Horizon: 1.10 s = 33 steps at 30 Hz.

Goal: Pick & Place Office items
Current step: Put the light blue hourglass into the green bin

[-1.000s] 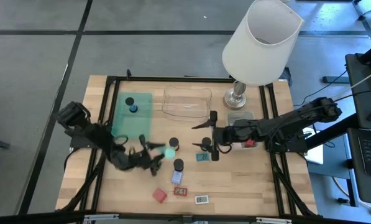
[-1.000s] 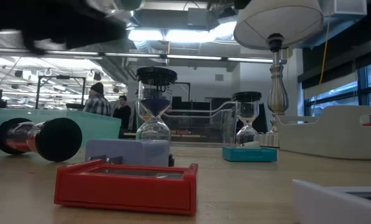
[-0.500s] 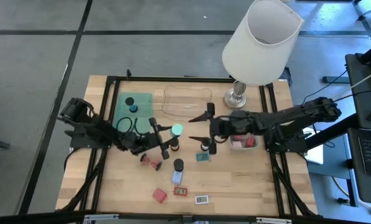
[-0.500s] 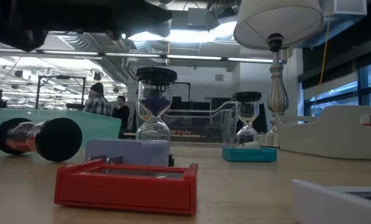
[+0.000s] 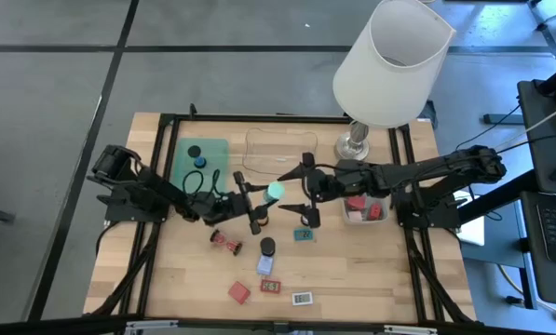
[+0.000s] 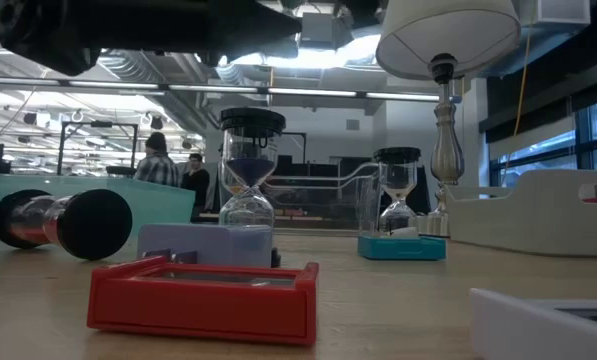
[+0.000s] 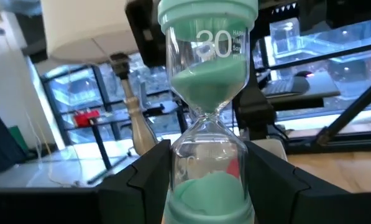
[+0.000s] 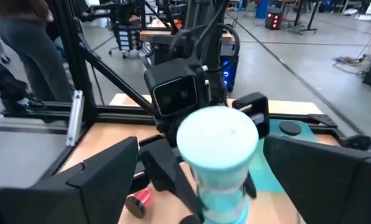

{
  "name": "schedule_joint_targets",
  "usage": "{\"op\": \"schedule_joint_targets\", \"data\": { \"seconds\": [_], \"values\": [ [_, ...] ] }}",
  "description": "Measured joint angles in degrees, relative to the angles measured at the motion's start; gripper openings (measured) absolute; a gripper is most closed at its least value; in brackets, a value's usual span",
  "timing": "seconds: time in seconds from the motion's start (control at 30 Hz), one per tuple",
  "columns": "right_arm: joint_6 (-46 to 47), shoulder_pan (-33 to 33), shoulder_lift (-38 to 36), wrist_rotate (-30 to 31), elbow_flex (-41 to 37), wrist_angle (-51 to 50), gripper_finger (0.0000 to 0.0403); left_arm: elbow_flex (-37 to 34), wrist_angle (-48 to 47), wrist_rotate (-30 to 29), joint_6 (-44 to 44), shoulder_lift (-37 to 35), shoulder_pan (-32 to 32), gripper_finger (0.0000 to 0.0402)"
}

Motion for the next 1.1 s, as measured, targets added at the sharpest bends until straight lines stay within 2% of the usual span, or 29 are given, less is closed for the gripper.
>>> {"op": "schedule_joint_targets", "data": {
  "seconds": [0.2, 0.33, 0.53, 1.1],
  "values": [
    [-0.04, -1.57, 0.01, 2.08, 0.00, 0.22, 0.0359, 0.00, -0.30, 2.89, -2.11, 0.02, 1.37, 0.0173],
    [1.60, -2.66, 1.05, -0.53, 0.03, 1.06, 0.0359, 0.00, -0.27, 3.22, -2.96, 0.01, 2.29, 0.0173],
    [1.44, -3.48, 3.96, -1.01, -0.07, 2.29, 0.0359, 0.00, -0.30, 6.89, -4.69, 0.02, 3.91, 0.0173],
    [3.18, -3.53, 3.31, -0.94, -0.04, 3.07, 0.0359, 0.00, -2.04, 6.51, -4.23, -0.01, 4.02, 0.0173]
  ]
}}
